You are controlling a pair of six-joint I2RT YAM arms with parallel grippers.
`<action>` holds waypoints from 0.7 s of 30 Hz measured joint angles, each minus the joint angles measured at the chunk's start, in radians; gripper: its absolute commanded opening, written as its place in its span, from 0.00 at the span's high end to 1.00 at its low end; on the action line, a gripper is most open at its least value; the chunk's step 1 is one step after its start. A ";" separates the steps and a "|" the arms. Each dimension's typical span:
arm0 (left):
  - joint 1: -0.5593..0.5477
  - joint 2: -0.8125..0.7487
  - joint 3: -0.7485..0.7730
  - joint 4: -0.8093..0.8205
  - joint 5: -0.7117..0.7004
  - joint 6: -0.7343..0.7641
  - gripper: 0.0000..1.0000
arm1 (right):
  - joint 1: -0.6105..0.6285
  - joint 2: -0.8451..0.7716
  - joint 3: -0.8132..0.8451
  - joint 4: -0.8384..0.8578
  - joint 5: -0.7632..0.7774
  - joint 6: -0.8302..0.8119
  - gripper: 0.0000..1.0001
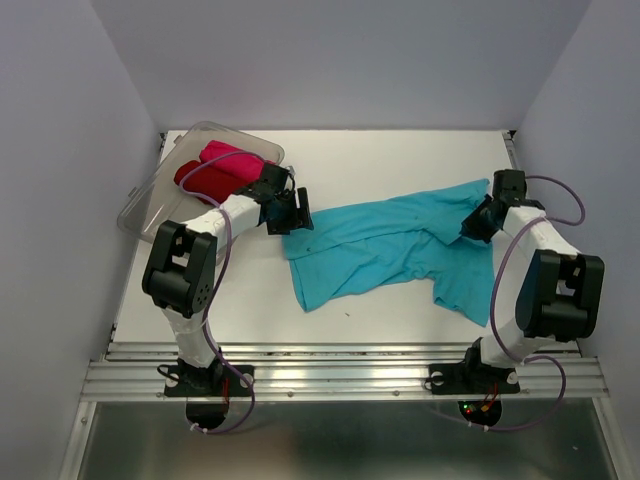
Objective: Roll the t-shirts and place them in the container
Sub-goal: Fold the T-shirt at the center of the board.
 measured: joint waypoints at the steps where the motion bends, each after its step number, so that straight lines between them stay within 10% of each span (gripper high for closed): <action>1: 0.000 0.000 0.000 0.000 0.000 0.000 0.22 | 0.000 -0.011 -0.003 -0.005 0.000 -0.003 0.99; 13: 0.000 -0.014 0.000 0.000 0.000 0.000 0.21 | 0.001 -0.066 -0.010 -0.106 0.000 -0.042 0.99; 16: 0.000 -0.017 0.000 0.000 0.000 0.000 0.22 | 0.001 -0.073 -0.023 -0.107 0.000 -0.049 0.52; 21: 0.000 -0.018 0.000 0.000 0.006 0.000 0.22 | 0.001 -0.073 -0.055 -0.125 0.021 -0.055 0.46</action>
